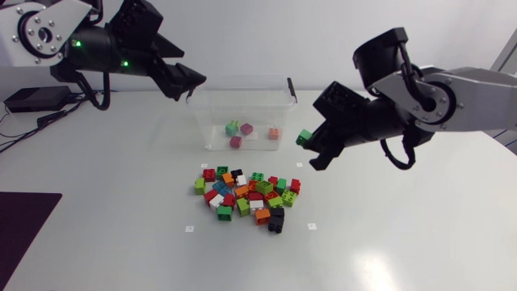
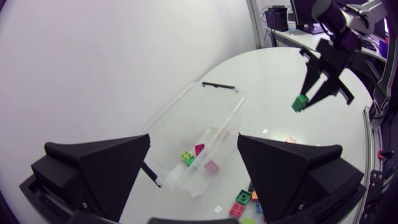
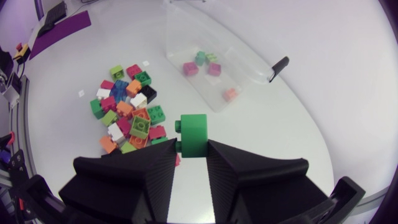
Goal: Place the duplo bricks in the container
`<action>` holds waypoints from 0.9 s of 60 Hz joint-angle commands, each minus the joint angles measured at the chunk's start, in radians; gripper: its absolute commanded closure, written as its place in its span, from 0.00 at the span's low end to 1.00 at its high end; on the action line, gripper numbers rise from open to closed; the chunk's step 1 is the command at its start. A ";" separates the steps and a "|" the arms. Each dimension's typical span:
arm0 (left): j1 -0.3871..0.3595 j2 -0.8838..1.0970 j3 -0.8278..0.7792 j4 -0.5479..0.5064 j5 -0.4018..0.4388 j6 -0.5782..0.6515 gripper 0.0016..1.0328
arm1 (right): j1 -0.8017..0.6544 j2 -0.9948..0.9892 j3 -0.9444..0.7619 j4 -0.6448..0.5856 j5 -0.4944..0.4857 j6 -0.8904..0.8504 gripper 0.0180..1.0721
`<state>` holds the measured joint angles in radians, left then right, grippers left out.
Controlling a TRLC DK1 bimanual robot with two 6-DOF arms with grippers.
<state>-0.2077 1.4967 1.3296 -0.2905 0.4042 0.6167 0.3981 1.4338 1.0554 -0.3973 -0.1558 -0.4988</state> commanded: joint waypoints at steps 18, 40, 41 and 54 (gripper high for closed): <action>0.082 -0.036 -0.260 -0.004 0.059 0.227 0.05 | -0.016 0.166 0.275 -0.018 0.001 0.071 0.81; 0.177 0.149 -0.222 -0.062 0.173 0.446 0.05 | -0.007 0.402 0.566 -0.032 0.010 0.111 0.82; 0.179 0.157 -0.217 -0.065 0.179 0.451 0.05 | -0.007 0.413 0.575 -0.032 0.012 0.111 0.82; 0.177 0.255 -0.156 -0.134 0.205 0.549 0.05 | 0.002 0.534 0.723 -0.044 0.036 0.121 0.82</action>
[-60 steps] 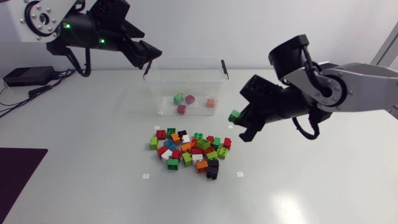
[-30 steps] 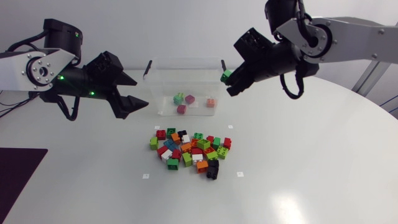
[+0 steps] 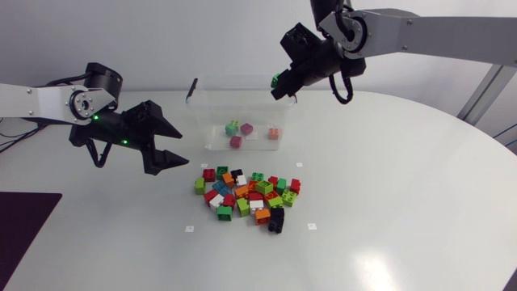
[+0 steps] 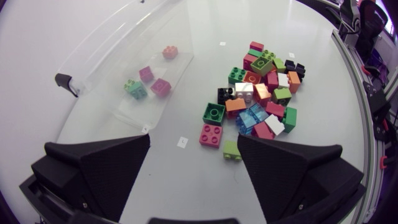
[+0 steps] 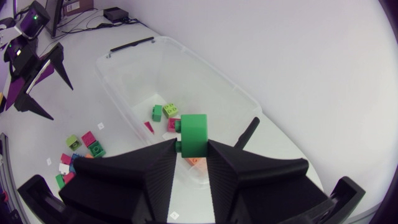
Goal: Place the duplo bricks in the container
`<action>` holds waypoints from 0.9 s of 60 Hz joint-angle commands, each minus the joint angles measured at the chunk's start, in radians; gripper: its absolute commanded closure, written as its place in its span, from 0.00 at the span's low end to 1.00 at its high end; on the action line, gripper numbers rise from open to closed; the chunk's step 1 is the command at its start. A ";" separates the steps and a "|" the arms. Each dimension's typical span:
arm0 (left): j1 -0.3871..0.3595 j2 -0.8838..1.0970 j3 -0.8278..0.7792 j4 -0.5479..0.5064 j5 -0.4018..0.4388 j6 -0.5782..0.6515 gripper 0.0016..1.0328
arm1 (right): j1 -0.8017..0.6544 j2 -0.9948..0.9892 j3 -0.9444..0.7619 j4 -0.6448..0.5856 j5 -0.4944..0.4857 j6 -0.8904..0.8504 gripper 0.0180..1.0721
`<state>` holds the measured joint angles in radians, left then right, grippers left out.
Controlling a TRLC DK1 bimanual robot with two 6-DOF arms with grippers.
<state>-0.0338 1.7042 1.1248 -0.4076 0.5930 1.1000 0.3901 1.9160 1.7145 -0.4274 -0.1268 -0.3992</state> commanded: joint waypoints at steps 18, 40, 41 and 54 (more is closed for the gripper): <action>-0.003 0.155 0.118 -0.086 0.030 0.172 0.05 | 0.015 0.209 0.252 -0.056 0.027 0.020 0.81; -0.017 0.227 0.187 -0.227 0.030 0.333 0.05 | 0.009 0.337 0.402 -0.082 0.058 0.016 0.49; -0.018 0.230 0.188 -0.231 0.030 0.337 0.05 | 0.007 0.344 0.408 -0.085 0.059 0.016 0.43; -0.051 0.272 0.190 -0.267 0.030 0.376 0.07 | 0.006 0.353 0.439 -0.096 0.070 0.023 0.06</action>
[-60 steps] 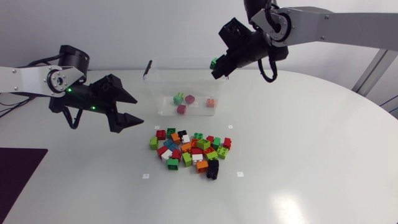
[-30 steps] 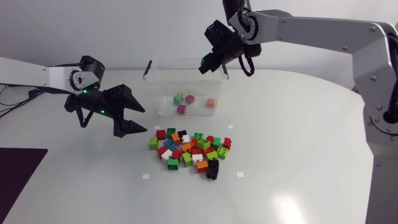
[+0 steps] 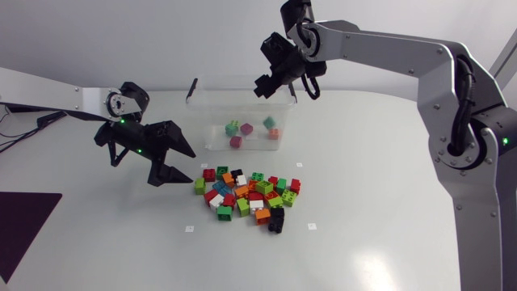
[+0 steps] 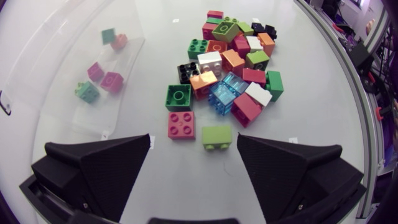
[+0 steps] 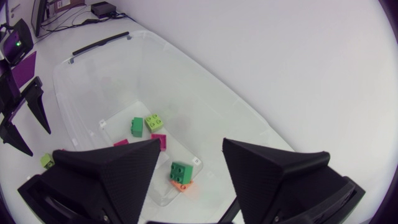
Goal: Place the duplo bricks in the container
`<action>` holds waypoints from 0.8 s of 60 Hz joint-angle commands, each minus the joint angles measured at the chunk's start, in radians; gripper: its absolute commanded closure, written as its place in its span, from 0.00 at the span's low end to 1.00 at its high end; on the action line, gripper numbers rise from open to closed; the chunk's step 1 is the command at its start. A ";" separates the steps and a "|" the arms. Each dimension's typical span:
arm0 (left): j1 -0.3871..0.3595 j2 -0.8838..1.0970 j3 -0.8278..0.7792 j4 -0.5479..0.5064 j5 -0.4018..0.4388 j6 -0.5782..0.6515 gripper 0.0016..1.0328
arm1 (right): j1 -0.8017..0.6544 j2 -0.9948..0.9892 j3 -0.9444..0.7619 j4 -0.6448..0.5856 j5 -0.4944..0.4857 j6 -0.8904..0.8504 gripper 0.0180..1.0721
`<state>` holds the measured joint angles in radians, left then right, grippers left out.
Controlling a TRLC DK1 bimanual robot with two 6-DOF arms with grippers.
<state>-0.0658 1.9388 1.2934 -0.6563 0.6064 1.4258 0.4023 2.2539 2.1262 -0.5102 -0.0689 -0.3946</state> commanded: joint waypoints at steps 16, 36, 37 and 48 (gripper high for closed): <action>-0.032 0.080 0.030 -0.029 0.010 0.055 0.08 | 0.001 -0.134 -0.134 0.035 0.017 0.019 0.06; -0.046 0.089 0.009 -0.039 -0.005 0.058 0.13 | 0.018 -0.390 -0.485 0.142 0.034 0.014 0.06; -0.046 0.089 0.006 -0.039 -0.007 0.058 0.13 | 0.017 -0.402 -0.500 0.145 0.034 0.014 0.06; -0.057 0.100 -0.006 -0.039 -0.022 0.059 0.17 | 0.017 -0.536 -0.687 0.197 0.037 0.014 0.06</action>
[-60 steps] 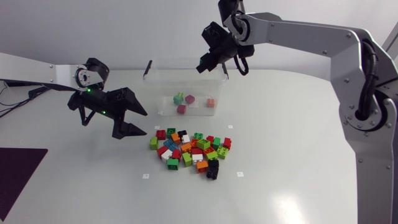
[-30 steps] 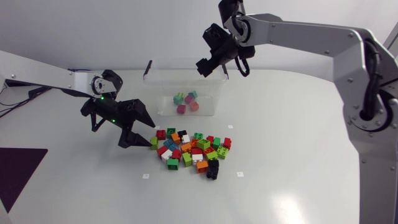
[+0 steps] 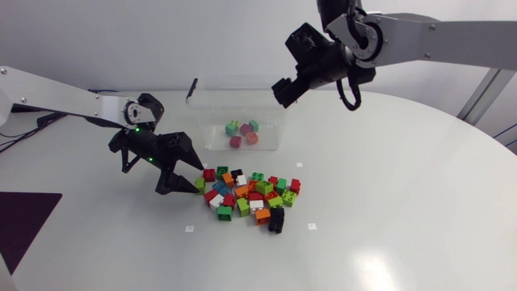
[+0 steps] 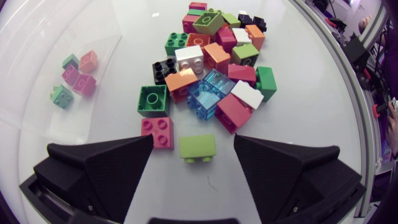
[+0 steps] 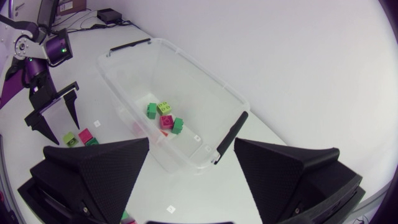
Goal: Place the duplo bricks in the container
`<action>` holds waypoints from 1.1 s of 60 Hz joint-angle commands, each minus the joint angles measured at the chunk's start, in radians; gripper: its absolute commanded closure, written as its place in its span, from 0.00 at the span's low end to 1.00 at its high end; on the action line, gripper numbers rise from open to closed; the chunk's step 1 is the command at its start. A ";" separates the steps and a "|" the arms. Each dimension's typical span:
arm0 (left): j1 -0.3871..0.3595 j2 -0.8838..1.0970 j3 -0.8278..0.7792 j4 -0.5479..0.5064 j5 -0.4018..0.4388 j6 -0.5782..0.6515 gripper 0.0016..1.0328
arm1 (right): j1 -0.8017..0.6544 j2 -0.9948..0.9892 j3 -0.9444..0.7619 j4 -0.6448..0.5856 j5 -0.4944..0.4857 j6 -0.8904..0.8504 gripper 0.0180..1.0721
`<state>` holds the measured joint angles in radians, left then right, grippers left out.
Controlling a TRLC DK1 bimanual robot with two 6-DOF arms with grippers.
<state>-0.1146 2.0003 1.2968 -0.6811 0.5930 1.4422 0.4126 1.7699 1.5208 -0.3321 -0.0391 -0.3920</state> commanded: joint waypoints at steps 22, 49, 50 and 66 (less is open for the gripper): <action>-0.025 0.038 -0.051 -0.012 -0.033 0.041 0.26 | 0.034 -0.221 -0.337 0.070 0.022 0.024 0.06; -0.050 0.031 -0.064 -0.009 -0.059 0.001 0.79 | 0.092 -0.362 -0.610 0.096 0.021 0.015 0.06; -0.050 0.028 -0.064 -0.011 -0.059 0.000 0.79 | 0.094 -0.366 -0.622 0.096 0.018 0.010 0.06; -0.050 -0.081 -0.113 -0.032 -0.064 0.000 0.80 | 0.091 -0.377 -0.717 0.097 -0.025 -0.030 0.06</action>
<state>-0.1585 1.9747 1.2190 -0.6914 0.5335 1.4399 0.5030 1.3994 0.8391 -0.2485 -0.0513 -0.3981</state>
